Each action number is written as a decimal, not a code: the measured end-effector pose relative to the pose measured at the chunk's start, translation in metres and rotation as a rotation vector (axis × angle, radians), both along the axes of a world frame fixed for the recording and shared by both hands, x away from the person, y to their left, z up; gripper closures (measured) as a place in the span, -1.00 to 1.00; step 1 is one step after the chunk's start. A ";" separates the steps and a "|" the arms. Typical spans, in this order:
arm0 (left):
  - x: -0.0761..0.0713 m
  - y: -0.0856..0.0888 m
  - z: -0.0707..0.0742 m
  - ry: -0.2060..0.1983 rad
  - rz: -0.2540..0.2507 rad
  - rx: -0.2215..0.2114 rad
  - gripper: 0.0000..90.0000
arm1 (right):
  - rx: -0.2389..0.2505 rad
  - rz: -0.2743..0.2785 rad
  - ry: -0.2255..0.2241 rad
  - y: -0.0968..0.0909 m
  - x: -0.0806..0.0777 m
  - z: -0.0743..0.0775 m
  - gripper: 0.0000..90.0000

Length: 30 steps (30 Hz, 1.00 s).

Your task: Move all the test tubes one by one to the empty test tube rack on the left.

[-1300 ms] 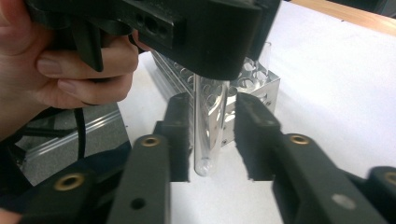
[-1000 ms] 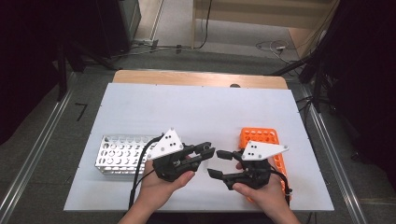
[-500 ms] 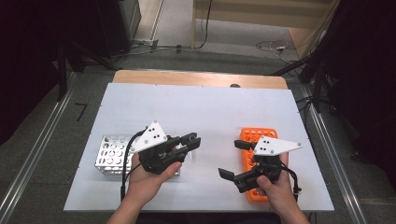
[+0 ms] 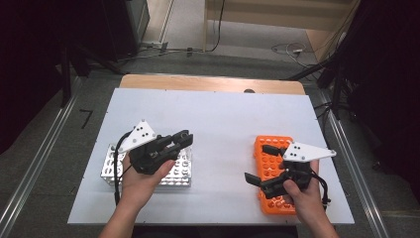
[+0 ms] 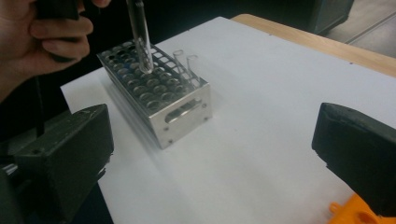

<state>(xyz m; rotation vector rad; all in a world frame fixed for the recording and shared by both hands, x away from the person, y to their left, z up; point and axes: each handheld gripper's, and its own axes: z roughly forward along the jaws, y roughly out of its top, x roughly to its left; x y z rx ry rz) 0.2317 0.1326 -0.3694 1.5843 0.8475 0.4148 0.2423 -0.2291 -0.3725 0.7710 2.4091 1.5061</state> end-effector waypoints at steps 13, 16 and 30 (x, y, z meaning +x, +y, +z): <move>0.014 0.033 -0.011 0.013 0.108 0.003 0.68 | 0.010 -0.091 0.000 -0.039 0.011 -0.004 -1.00; 0.016 0.040 -0.013 0.014 0.127 0.004 0.68 | 0.012 -0.106 0.000 -0.047 0.013 -0.005 -1.00; 0.033 0.048 -0.034 0.009 0.170 0.011 0.68 | 0.018 -0.187 0.011 -0.077 0.019 -0.010 -1.00</move>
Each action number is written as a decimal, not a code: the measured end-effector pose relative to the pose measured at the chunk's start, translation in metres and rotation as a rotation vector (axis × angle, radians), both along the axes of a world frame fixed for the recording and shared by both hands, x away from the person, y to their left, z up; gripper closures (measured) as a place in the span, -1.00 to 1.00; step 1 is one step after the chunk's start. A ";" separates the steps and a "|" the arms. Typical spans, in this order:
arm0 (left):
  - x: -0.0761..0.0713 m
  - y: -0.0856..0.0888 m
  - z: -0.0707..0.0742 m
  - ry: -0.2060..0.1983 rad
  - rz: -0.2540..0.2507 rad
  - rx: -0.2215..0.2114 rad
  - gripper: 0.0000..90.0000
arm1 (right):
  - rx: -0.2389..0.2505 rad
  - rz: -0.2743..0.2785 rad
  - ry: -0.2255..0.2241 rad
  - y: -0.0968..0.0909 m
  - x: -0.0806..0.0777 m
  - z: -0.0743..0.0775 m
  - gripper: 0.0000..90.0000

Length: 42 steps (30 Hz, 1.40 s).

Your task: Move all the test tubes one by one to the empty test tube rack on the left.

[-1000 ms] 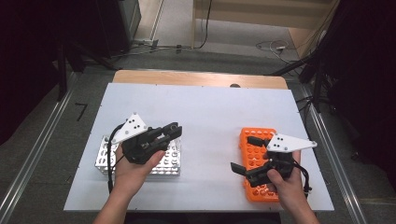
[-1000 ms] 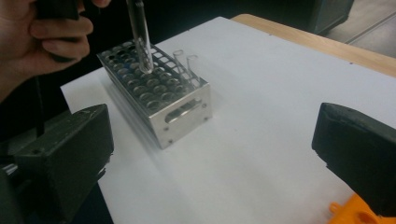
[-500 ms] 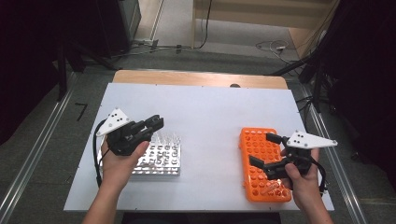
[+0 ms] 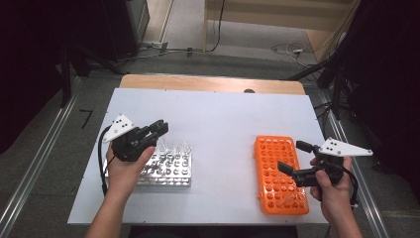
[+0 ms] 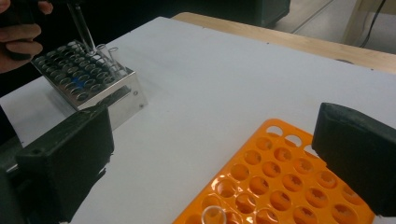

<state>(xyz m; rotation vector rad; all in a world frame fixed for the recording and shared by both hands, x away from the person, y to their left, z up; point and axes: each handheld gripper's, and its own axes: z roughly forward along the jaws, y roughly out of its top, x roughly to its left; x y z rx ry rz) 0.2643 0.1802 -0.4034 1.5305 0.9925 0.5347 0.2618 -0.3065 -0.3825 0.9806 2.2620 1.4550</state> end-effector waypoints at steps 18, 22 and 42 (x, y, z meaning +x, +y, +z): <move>0.015 -0.009 -0.023 0.049 0.018 0.058 0.68 | 0.001 -0.040 0.009 -0.017 0.002 -0.004 -1.00; 0.015 -0.012 -0.026 0.067 0.013 0.088 0.68 | 0.005 -0.042 0.011 -0.018 0.002 -0.004 -1.00; 0.011 -0.015 -0.033 0.187 -0.011 0.151 0.63 | -0.003 -0.041 0.025 -0.023 0.005 -0.011 -1.00</move>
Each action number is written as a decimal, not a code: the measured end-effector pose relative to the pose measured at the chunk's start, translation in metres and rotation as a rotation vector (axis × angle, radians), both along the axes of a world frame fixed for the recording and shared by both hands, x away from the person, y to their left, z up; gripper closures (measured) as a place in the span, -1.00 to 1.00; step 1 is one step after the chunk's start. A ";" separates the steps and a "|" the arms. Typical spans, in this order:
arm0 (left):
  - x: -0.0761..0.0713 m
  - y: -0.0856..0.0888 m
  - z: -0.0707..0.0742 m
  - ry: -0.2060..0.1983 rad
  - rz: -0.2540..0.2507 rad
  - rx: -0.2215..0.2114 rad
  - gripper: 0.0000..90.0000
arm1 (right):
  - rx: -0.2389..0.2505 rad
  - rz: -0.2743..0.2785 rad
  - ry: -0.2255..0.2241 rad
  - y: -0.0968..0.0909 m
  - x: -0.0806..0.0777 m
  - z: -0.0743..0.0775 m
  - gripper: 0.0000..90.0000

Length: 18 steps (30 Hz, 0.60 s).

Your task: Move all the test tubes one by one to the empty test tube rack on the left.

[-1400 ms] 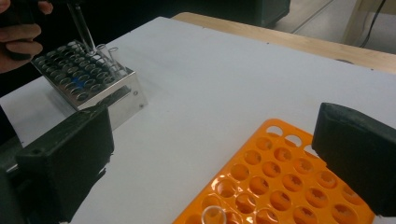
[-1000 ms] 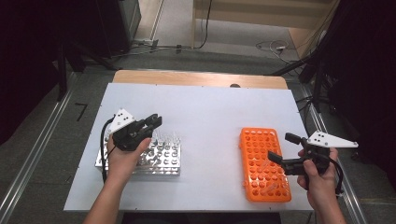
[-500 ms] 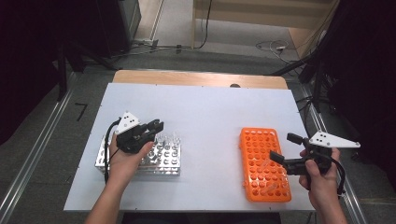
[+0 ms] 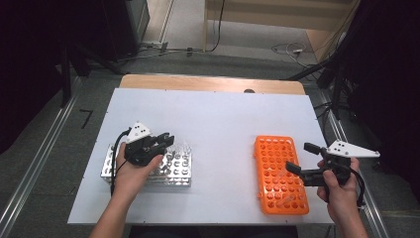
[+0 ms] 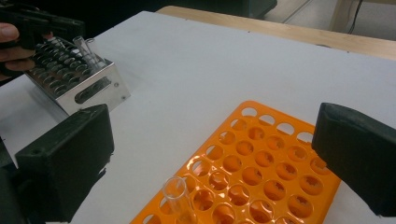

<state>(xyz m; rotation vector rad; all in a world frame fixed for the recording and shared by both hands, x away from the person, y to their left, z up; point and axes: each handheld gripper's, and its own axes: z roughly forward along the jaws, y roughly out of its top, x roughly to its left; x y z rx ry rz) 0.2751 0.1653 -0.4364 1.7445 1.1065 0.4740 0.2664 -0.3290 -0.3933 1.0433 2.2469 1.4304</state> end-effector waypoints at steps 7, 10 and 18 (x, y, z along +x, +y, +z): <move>0.000 0.001 0.000 0.013 -0.002 0.003 0.54 | 0.006 0.018 0.010 -0.002 0.001 -0.004 -1.00; -0.002 0.005 0.003 0.010 0.020 -0.015 0.42 | 0.007 0.029 0.018 -0.002 0.000 -0.007 -0.96; -0.016 0.018 0.014 -0.046 0.052 -0.106 -0.13 | 0.020 0.076 0.051 -0.008 0.000 -0.019 -0.74</move>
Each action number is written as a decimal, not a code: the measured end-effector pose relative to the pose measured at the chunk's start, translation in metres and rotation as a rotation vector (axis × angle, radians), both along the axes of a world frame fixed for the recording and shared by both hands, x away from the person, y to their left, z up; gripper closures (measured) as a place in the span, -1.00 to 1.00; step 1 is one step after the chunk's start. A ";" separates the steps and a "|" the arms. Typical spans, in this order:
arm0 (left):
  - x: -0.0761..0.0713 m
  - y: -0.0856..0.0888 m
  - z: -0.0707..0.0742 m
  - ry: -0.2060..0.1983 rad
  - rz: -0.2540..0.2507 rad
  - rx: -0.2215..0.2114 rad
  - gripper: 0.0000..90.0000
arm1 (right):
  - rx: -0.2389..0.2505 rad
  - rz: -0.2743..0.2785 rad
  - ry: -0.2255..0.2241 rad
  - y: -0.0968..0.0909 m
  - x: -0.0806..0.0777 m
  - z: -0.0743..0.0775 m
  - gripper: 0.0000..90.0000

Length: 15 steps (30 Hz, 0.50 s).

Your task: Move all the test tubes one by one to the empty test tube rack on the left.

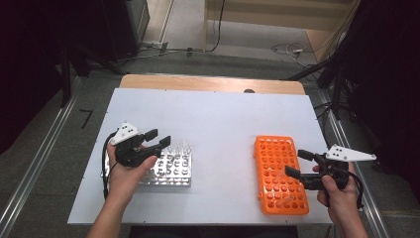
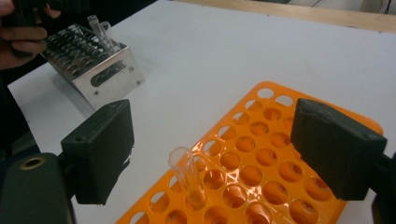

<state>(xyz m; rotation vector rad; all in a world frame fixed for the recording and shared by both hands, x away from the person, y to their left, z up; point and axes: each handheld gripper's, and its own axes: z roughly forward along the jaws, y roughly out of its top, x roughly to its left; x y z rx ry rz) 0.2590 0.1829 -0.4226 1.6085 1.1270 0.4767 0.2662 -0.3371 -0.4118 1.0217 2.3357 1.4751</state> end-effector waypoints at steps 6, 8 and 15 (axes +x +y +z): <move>-0.011 -0.001 0.010 -0.030 -0.040 -0.019 -0.53 | 0.004 0.040 0.034 -0.002 0.003 -0.011 -0.56; -0.013 -0.004 0.013 -0.034 -0.052 -0.019 -0.62 | 0.002 0.072 0.046 -0.002 0.005 -0.015 -0.47; -0.019 -0.015 0.019 -0.050 -0.131 -0.036 -0.92 | -0.031 0.102 0.064 0.004 0.007 -0.026 -0.22</move>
